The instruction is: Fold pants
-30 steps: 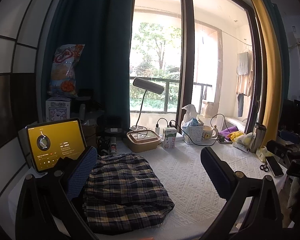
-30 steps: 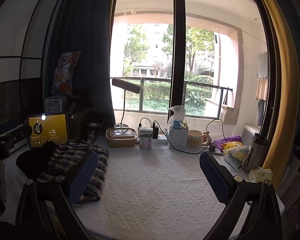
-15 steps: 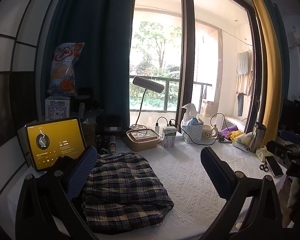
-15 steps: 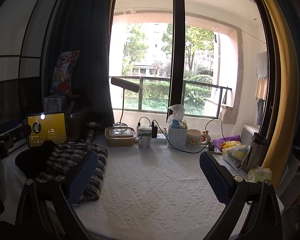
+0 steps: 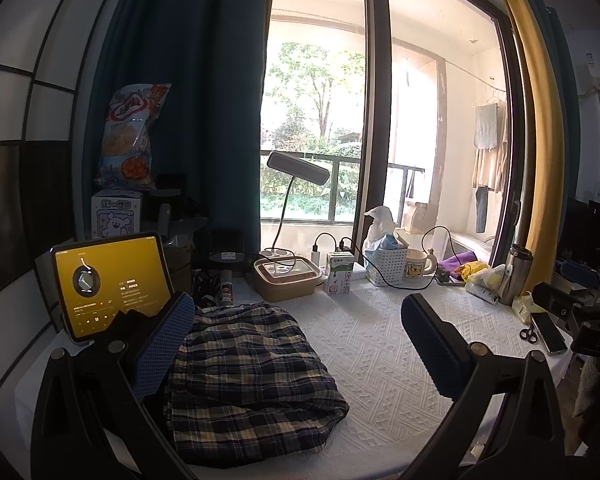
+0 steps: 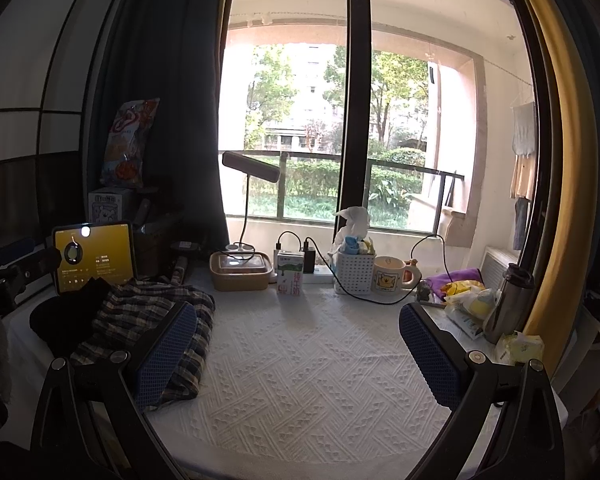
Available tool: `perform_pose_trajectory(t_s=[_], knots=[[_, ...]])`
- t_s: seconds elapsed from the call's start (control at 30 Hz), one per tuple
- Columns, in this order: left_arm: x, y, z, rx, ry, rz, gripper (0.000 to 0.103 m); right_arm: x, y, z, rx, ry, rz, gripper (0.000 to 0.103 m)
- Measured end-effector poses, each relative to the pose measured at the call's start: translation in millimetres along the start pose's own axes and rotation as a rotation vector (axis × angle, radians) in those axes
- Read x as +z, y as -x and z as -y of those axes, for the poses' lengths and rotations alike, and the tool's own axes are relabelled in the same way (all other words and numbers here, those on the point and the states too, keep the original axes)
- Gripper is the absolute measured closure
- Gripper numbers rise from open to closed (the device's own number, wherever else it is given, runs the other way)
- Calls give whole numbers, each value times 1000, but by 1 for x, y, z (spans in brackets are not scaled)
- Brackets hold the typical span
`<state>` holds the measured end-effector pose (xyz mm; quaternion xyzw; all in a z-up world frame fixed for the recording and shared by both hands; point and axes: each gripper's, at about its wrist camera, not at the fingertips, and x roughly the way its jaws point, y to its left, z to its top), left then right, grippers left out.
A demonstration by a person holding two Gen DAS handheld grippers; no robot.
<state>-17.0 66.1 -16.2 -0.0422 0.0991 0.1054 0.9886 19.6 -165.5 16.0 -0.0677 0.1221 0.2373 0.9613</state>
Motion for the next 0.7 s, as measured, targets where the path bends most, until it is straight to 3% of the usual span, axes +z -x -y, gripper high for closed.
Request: perform_pose_trajectory(t_s=[0.7], knots=[[-6, 2, 1, -18, 5, -2, 1, -2, -2, 1, 0, 2, -6, 1]])
